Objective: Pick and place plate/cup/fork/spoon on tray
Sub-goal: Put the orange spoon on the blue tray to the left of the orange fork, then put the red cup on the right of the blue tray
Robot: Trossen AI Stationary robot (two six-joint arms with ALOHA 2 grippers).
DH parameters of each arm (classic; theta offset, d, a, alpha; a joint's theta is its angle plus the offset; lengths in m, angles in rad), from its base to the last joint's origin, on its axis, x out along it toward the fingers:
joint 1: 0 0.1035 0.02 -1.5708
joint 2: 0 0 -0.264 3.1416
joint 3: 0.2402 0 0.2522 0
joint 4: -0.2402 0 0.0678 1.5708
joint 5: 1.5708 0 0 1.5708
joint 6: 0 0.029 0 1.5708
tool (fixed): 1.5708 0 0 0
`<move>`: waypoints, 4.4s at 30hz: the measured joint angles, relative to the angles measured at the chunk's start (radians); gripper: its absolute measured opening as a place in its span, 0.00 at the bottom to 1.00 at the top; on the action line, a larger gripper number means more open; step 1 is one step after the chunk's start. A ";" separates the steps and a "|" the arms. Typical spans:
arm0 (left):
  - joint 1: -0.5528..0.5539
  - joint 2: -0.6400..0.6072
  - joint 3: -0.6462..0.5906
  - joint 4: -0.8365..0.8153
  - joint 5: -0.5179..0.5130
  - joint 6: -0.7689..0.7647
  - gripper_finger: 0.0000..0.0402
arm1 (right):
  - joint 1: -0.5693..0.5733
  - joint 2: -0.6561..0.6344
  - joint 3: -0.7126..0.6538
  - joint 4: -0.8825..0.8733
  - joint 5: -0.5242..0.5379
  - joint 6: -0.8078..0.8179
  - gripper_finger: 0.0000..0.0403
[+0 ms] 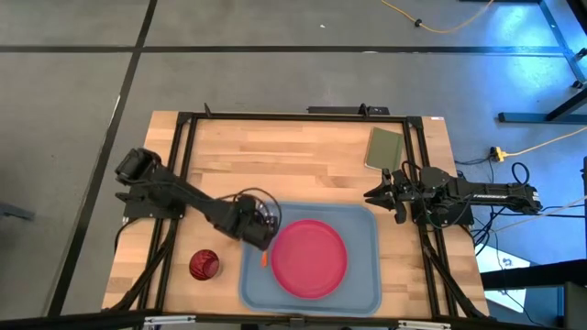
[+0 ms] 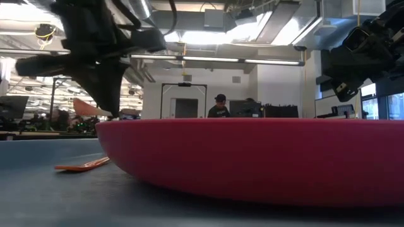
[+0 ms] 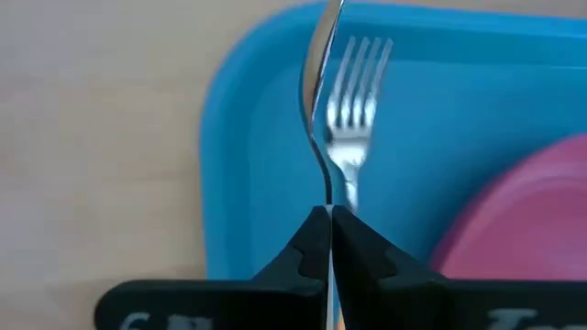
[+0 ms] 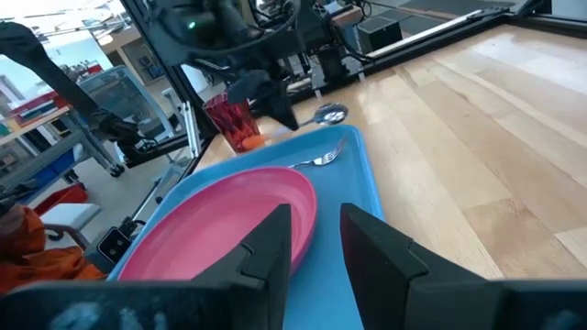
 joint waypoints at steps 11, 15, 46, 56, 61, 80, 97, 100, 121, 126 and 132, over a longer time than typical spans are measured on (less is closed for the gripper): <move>-0.064 0.032 -0.005 0.051 -0.063 -0.065 0.00 | 0.000 0.000 0.000 0.000 0.000 0.000 0.25; -0.064 0.078 -0.006 0.078 -0.030 -0.069 0.00 | 0.000 0.000 0.000 0.000 0.000 0.000 0.25; -0.074 0.138 -0.007 0.126 0.005 -0.080 0.11 | 0.000 0.000 -0.001 0.000 0.000 0.000 0.25; -0.061 0.121 -0.007 0.097 -0.002 -0.060 0.23 | 0.000 0.000 -0.001 0.000 0.000 0.000 0.25; -0.058 0.060 -0.007 0.035 -0.020 -0.042 0.24 | 0.000 0.000 -0.001 0.000 0.000 0.000 0.25; -0.097 -0.291 0.035 -0.395 0.059 -0.038 0.24 | 0.000 0.000 -0.001 0.000 0.000 0.000 0.25; -0.374 -0.279 0.083 -0.407 0.143 -0.325 0.24 | 0.000 0.000 -0.001 0.000 0.000 0.000 0.25; -0.408 -0.279 0.084 -0.388 0.139 -0.390 0.24 | 0.000 0.000 -0.001 0.000 0.000 0.000 0.25; -0.487 0.039 0.360 -0.534 0.190 -0.506 0.24 | 0.000 0.000 -0.001 0.000 0.000 0.000 0.25; -0.487 0.042 0.360 -0.532 0.170 -0.435 0.24 | 0.000 0.000 -0.001 0.000 0.000 0.000 0.25; -0.475 0.064 0.360 -0.511 0.165 -0.372 0.24 | 0.000 0.000 -0.001 0.000 0.000 0.000 0.25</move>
